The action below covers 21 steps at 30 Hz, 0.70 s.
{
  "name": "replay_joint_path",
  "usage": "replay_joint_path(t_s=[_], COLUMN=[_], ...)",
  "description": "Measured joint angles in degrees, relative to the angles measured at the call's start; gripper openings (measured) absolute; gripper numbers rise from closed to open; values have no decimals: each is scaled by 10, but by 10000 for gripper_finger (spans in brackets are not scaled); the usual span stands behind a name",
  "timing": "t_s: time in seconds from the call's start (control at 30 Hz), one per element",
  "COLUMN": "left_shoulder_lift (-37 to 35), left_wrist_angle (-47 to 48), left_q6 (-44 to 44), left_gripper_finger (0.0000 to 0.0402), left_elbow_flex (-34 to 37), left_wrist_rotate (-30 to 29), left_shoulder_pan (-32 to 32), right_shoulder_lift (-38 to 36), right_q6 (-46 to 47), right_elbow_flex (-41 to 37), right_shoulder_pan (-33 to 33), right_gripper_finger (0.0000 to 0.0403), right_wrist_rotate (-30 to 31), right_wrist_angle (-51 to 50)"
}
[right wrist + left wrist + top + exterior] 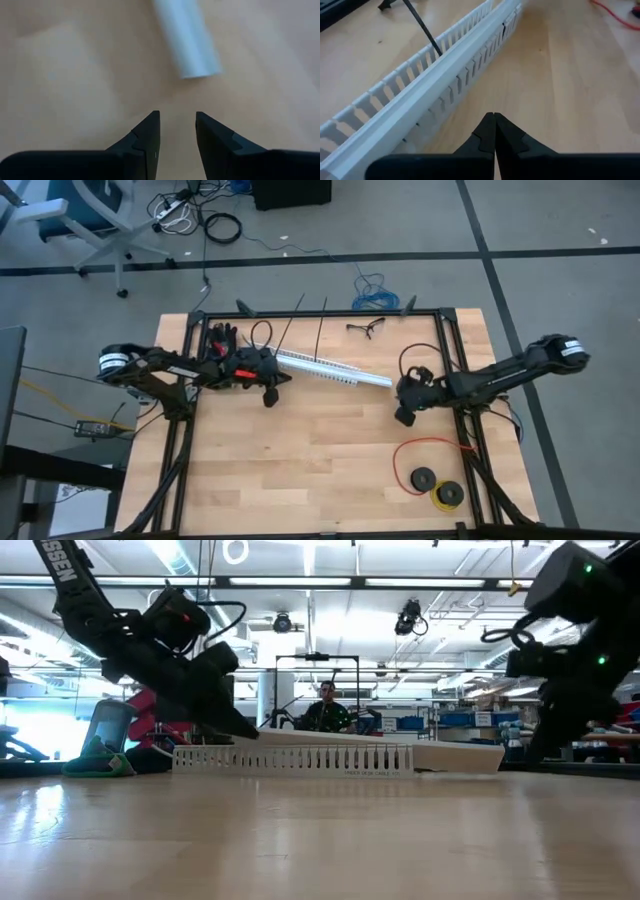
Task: Ziptie cables
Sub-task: Close the white cable duct
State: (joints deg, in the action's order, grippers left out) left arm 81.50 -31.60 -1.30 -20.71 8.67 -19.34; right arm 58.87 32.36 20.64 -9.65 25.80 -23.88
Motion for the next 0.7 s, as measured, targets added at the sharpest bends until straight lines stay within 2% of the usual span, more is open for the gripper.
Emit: replay_joint_path(t_s=[0.13, 0.3, 0.57, 0.7], left_shoulder_lift=[-14, -18, -18, -18], left_wrist_angle=[-3, -3, -6, -2], left_q6=[-7, -9, -9, -9], left_gripper_finger=[7, 7, 7, 7], left_elbow_flex=[0, -2, -2, -2], left_wrist_rotate=[1, 1, 2, 2], left_shoulder_pan=[17, 42, 64, 67], right_shoulder_lift=[14, 15, 15, 15], right_q6=[4, -51, -69, -96], right_elbow_flex=[0, 0, -29, -74], right_shoulder_pan=[7, 8, 3, -1], right_gripper_finger=[111, 112, 112, 112], right_wrist_rotate=[59, 99, 78, 81], right_wrist_angle=[4, 38, 94, 209])
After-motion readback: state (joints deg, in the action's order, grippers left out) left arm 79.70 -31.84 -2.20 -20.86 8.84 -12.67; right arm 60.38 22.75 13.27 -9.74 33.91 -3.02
